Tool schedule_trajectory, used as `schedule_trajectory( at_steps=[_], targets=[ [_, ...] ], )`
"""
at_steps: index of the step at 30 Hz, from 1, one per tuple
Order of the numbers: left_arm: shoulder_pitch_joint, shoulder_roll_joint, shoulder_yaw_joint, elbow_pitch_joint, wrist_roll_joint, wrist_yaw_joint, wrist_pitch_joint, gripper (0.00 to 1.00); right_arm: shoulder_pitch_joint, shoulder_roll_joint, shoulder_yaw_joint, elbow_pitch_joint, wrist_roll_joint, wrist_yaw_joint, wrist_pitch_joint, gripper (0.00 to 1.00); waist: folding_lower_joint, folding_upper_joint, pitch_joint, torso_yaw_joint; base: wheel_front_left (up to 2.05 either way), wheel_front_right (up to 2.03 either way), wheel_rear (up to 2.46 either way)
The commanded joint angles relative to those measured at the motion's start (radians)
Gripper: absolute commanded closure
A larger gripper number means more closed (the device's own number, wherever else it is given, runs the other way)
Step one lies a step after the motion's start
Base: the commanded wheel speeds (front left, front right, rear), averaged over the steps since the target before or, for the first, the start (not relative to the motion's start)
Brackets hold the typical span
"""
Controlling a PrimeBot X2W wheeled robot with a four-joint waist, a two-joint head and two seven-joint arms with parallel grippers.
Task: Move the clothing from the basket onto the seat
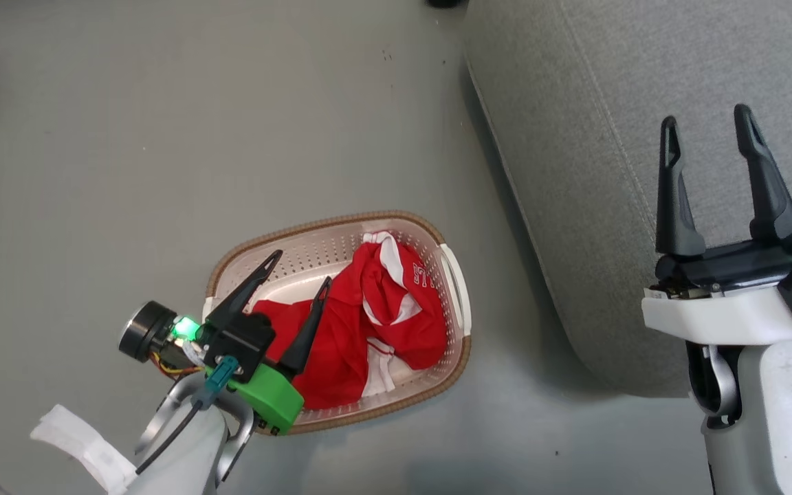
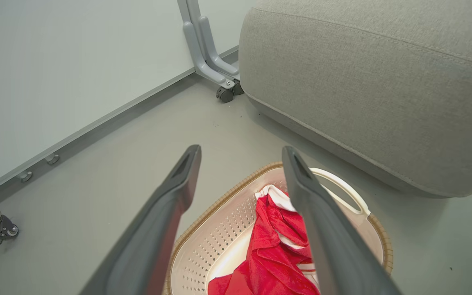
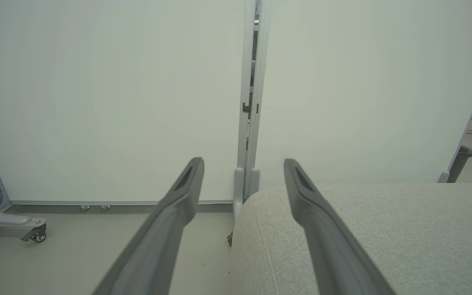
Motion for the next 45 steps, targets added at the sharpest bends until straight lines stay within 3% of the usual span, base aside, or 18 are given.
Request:
schedule_trajectory(
  at_steps=[1, 8, 20, 29, 36, 45],
  targets=[
    [-0.051, 0.021, -0.024, 0.020, -0.014, -0.004, 0.000, 0.00, -0.031, -0.001, 0.000, -0.018, 0.009, 0.000, -0.003, 0.00, -0.0001, -0.0001, 0.176, -0.043, 0.00, 0.00, 0.00],
    [-0.194, 0.057, -0.161, 0.207, -0.072, -0.003, 0.000, 0.00, -0.091, -0.001, -0.004, -0.082, 0.017, 0.000, -0.003, 0.00, -0.0001, -0.0001, 0.301, -0.053, 0.00, 0.00, 0.00],
    [-0.456, 0.028, -0.313, 0.467, -0.142, -0.004, 0.000, 0.00, -0.134, -0.001, -0.001, -0.141, 0.033, 0.000, -0.003, 0.00, -0.0001, -0.0001, 0.476, -0.062, 0.00, 0.00, 0.00],
    [-0.609, -0.001, -0.403, 0.622, -0.155, -0.003, 0.000, 0.00, -0.140, -0.001, 0.017, -0.139, 0.071, 0.000, -0.003, 0.00, -0.0001, -0.0001, 0.535, -0.107, 0.00, 0.00, 0.00],
    [-0.673, 0.017, -0.467, 0.673, -0.141, -0.003, 0.000, 0.00, -0.142, -0.001, 0.024, -0.148, 0.114, 0.000, -0.003, 0.00, -0.0001, -0.0001, 0.554, -0.149, 0.00, 0.00, 0.00],
    [-0.718, 0.023, -0.464, 0.743, -0.131, 0.070, 0.000, 0.00, -0.128, -0.001, 0.031, -0.156, 0.135, 0.000, -0.003, 0.00, -0.0001, -0.0001, 0.575, -0.178, 0.00, 0.00, 0.00]
  ],
)
